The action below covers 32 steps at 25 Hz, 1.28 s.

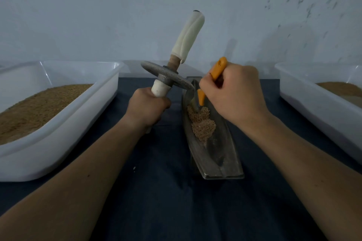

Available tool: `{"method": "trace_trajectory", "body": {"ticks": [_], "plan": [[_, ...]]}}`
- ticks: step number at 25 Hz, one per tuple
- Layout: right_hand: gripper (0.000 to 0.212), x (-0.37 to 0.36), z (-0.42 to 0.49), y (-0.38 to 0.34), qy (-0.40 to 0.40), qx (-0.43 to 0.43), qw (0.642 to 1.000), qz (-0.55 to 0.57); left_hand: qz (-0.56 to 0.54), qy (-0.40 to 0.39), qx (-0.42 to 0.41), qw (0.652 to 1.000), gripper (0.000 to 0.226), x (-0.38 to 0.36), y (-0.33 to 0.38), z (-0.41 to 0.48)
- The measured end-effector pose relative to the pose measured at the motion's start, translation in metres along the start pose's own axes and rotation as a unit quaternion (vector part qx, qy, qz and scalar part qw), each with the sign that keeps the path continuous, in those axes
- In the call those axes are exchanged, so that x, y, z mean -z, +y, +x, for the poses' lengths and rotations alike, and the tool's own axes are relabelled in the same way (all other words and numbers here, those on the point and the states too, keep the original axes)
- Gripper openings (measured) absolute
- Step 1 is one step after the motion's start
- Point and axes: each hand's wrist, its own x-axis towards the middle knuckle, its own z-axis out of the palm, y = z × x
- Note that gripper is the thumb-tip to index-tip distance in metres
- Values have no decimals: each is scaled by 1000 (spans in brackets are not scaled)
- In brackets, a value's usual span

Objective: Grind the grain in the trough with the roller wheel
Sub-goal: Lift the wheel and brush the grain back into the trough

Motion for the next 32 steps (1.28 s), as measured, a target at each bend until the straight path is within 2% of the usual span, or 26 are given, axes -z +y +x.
{"method": "trace_trajectory", "body": {"ticks": [4, 8, 13, 16, 20, 23, 26, 32], "plan": [[27, 0, -1, -2, 5, 7, 999, 49, -15, -5, 1, 1000, 14, 1, 2, -1], [32, 1, 3, 4, -7, -20, 1000, -9, -28, -3, 8, 1000, 13, 2, 4, -2], [27, 5, 13, 23, 40, -82, 995, 37, -29, -1, 5, 1000, 13, 2, 4, -2], [24, -3, 4, 25, -1, -49, 998, 43, -31, -2, 1, 1000, 16, 0, 2, -1], [25, -7, 1, 27, -66, -31, 997, -4, -25, -6, 0, 1000, 16, 0, 0, 1], [29, -2, 6, 22, -10, -1, 1000, -10, -28, -7, 1, 1000, 16, 0, -1, 1], [23, 0, 7, 19, 38, 21, 999, 14, -28, -6, 3, 1000, 15, 0, 0, 1], [19, -13, -2, 27, -13, 31, 999, -14, -22, -8, 1, 1000, 12, 1, 3, -1]]}}
